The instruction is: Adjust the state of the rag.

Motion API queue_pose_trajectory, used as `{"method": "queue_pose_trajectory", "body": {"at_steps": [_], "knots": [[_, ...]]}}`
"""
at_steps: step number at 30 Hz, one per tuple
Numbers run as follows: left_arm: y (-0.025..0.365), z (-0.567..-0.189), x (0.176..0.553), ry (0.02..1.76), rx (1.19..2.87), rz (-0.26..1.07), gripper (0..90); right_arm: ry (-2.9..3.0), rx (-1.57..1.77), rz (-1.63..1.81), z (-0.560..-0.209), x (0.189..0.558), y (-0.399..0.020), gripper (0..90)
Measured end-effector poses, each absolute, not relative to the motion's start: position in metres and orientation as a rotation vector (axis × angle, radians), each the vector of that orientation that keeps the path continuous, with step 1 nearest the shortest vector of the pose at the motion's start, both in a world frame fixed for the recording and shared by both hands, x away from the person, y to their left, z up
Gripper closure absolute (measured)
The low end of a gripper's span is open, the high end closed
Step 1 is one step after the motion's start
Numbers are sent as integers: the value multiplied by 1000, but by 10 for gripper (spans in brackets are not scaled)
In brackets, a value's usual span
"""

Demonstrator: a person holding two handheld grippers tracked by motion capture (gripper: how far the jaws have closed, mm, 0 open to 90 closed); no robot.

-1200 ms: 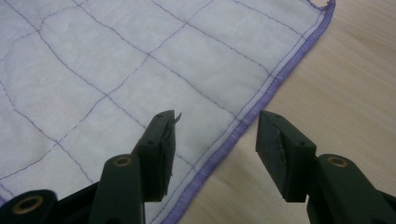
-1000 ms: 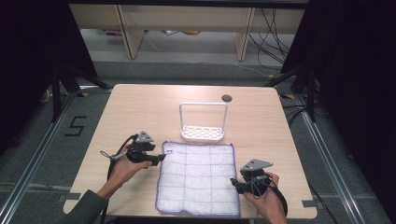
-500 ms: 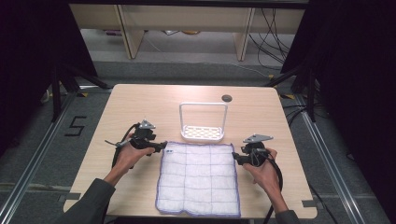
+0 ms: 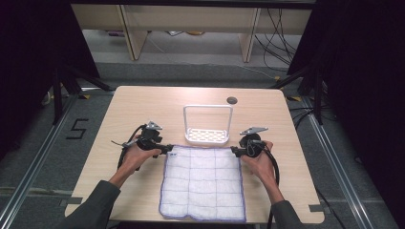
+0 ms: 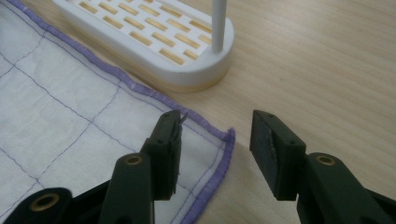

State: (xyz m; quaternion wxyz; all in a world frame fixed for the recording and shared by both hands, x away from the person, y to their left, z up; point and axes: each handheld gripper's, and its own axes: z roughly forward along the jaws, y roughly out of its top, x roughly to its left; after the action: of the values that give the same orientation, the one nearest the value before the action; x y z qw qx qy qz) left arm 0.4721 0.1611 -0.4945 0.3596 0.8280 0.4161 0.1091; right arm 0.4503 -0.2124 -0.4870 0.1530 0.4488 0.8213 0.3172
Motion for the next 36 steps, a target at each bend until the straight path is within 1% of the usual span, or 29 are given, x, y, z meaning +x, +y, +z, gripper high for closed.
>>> {"method": "queue_pose_trajectory", "body": {"at_steps": [6, 8, 10, 13, 15, 24, 27, 28, 30, 31, 36], "knots": [[156, -496, 472, 1069, 2152, 273, 340, 2365, 1295, 915, -492, 454, -212, 564], [156, -496, 471, 1060, 2165, 275, 339, 2337, 1359, 911, -491, 452, -210, 572], [155, -496, 472, 1061, 2156, 272, 339, 2346, 1318, 909, -492, 454, -212, 581], [155, -497, 474, 1069, 2154, 270, 341, 2343, 1385, 898, -491, 454, -209, 592], [155, -499, 474, 1071, 2157, 268, 342, 2349, 1352, 892, -492, 457, -209, 599], [153, -502, 475, 1075, 2170, 266, 364, 2358, 1359, 865, -493, 459, -204, 664], [152, -505, 476, 1072, 2168, 270, 394, 2369, 1335, 846, -494, 461, -207, 683], [153, -504, 477, 1068, 2199, 253, 404, 2376, 1328, 841, -495, 461, -208, 694], [153, -506, 477, 1074, 2191, 258, 441, 2362, 1311, 853, -499, 463, -207, 718], [154, -506, 478, 1071, 2193, 257, 459, 2378, 1330, 838, -498, 463, -207, 745], [155, -507, 479, 1038, 2181, 266, 608, 2392, 1311, 869, -499, 461, -204, 845]]}}
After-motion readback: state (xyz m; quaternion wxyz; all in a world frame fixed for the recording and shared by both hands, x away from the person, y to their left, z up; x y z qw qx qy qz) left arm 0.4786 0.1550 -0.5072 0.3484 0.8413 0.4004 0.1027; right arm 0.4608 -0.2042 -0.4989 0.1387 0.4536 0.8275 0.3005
